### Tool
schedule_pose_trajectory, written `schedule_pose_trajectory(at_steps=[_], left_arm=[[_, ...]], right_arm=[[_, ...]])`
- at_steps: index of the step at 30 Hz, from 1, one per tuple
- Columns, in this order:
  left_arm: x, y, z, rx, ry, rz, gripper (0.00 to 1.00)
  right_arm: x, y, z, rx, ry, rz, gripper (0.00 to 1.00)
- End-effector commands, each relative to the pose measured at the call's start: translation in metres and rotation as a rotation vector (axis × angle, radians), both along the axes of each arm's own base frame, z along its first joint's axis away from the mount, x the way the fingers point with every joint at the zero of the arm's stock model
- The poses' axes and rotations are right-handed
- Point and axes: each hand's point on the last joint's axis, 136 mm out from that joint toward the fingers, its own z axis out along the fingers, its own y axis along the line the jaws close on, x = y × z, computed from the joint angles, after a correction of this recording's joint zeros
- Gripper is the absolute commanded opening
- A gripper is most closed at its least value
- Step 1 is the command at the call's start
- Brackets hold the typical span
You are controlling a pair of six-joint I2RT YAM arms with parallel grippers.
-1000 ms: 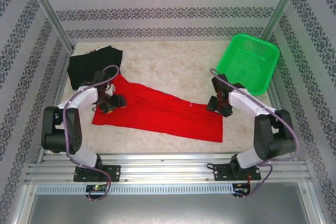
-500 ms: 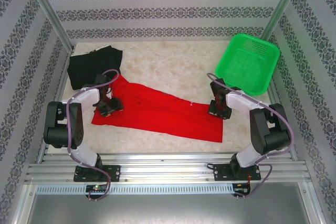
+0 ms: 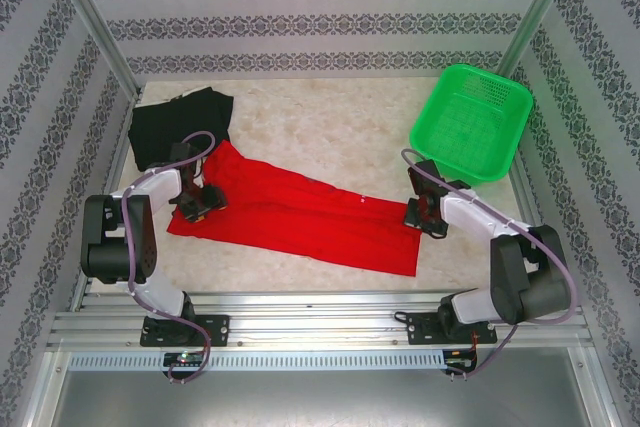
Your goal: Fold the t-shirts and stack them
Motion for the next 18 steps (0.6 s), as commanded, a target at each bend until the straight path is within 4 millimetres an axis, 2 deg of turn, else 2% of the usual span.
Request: schedule_pose_trajectory(at_steps=[1, 7, 12, 18], left_arm=[[-0.012, 0.004, -0.015, -0.008, 0.042, 0.021, 0.59], [-0.008, 0.003, -0.007, -0.013, 0.023, 0.013, 0.59], [-0.008, 0.011, -0.004, 0.001, 0.027, 0.046, 0.56], [-0.001, 0.011, 0.012, -0.012, -0.03, 0.054, 0.54]], right_arm=[[-0.008, 0.006, 0.002, 0.005, -0.016, 0.037, 0.0], [-0.029, 0.018, 0.001, 0.02, -0.009, 0.056, 0.06], [-0.049, 0.017, -0.006, 0.013, 0.031, 0.054, 0.06], [-0.065, 0.017, -0.015, 0.009, 0.064, 0.057, 0.07]])
